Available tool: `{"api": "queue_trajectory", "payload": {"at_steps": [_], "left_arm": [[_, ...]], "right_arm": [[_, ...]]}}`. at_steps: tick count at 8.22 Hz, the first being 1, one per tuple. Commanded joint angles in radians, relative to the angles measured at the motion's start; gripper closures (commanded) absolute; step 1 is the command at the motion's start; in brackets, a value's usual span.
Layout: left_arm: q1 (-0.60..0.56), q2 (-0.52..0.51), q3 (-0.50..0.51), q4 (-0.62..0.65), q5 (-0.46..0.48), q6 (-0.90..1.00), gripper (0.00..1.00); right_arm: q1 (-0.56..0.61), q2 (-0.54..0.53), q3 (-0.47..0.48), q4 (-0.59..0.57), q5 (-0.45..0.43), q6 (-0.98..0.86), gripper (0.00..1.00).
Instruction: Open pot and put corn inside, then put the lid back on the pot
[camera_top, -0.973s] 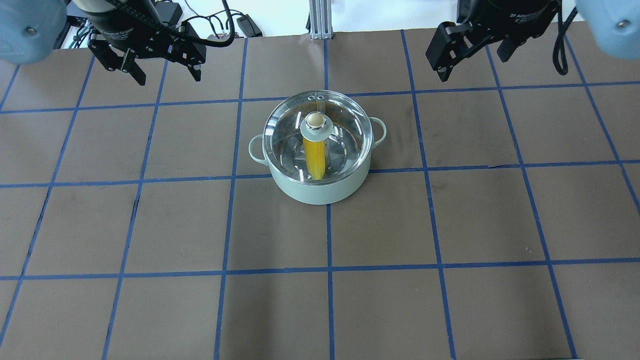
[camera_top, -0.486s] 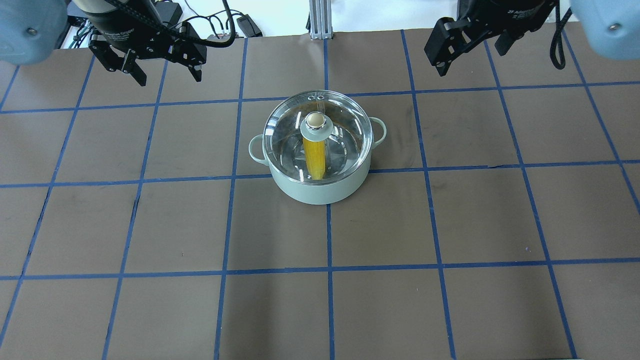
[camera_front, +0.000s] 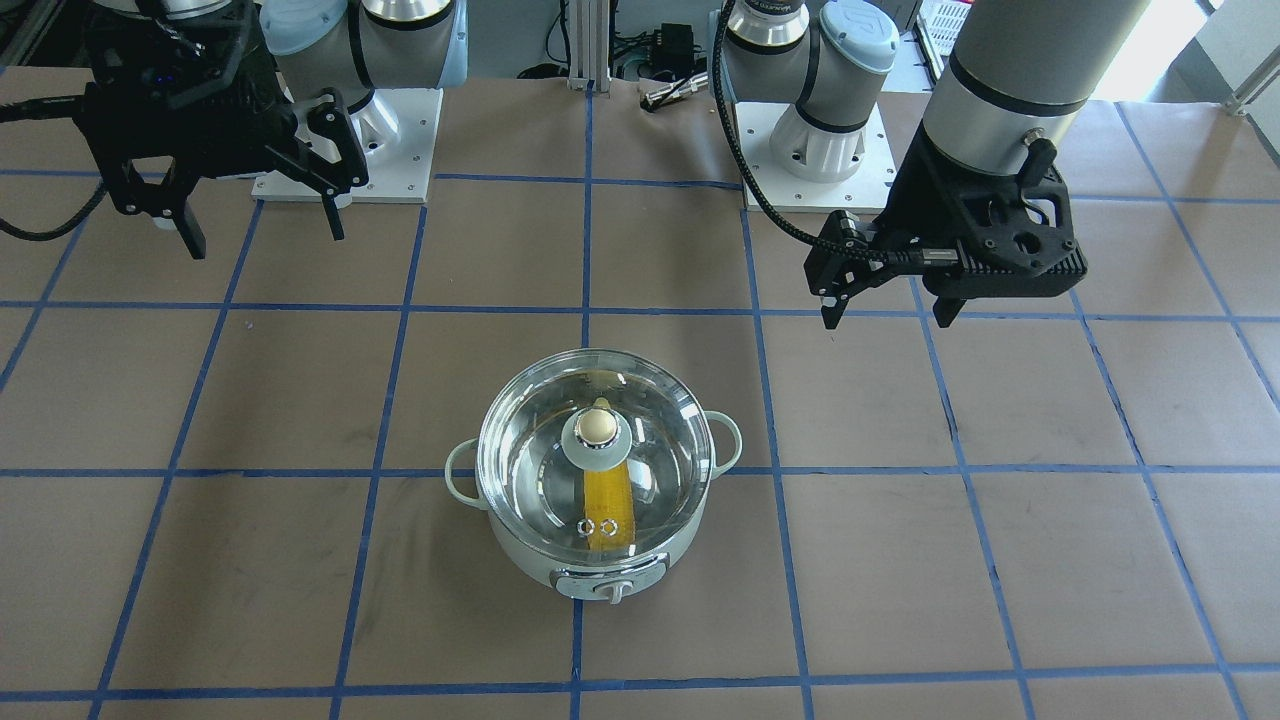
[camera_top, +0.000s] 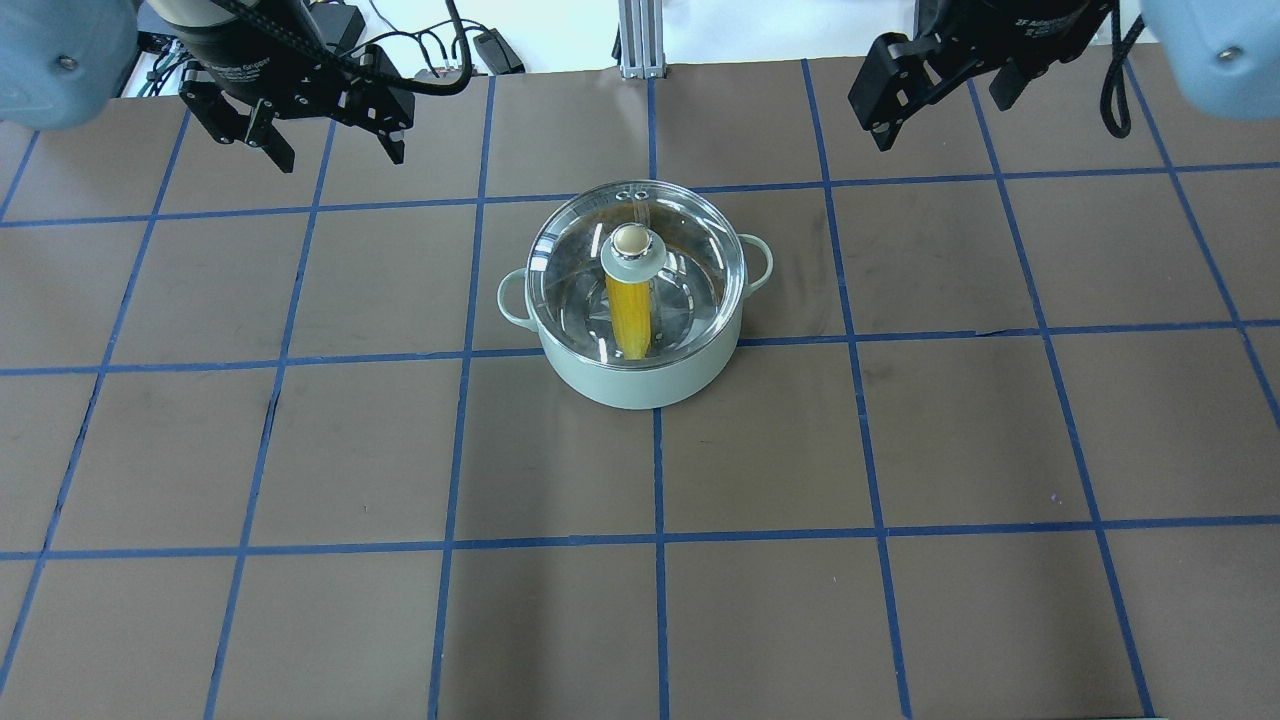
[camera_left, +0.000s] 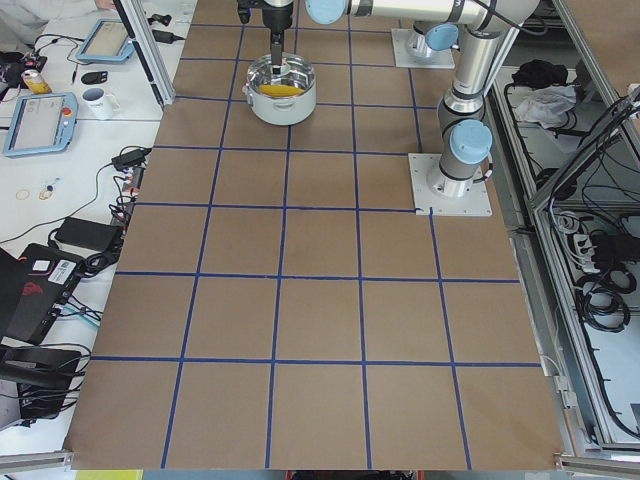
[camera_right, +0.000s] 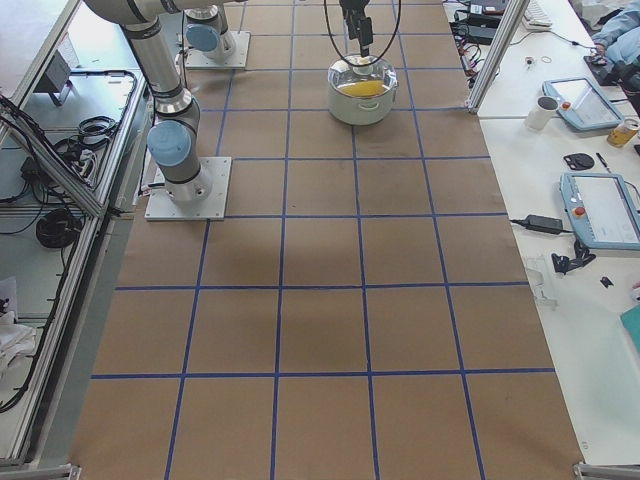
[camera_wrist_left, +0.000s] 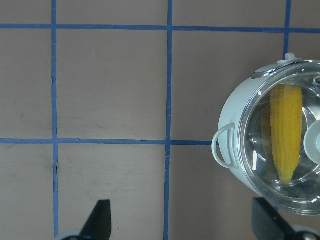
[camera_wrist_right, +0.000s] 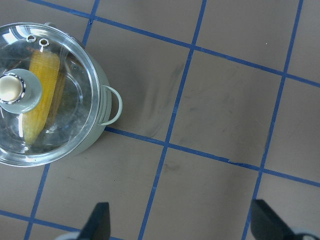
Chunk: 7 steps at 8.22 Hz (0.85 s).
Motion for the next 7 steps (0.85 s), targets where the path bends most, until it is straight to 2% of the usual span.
{"api": "queue_trajectory", "payload": {"at_steps": [1,7], "left_arm": [[0.0,-0.001,-0.001,0.0,-0.004,-0.002,0.0],[0.0,0.001,-0.006,0.0,0.003,-0.002,0.0]], "right_arm": [[0.0,0.001,0.001,0.001,0.001,0.0,0.0],[0.0,-0.002,0.017,0.001,0.001,0.0,0.0]]}}
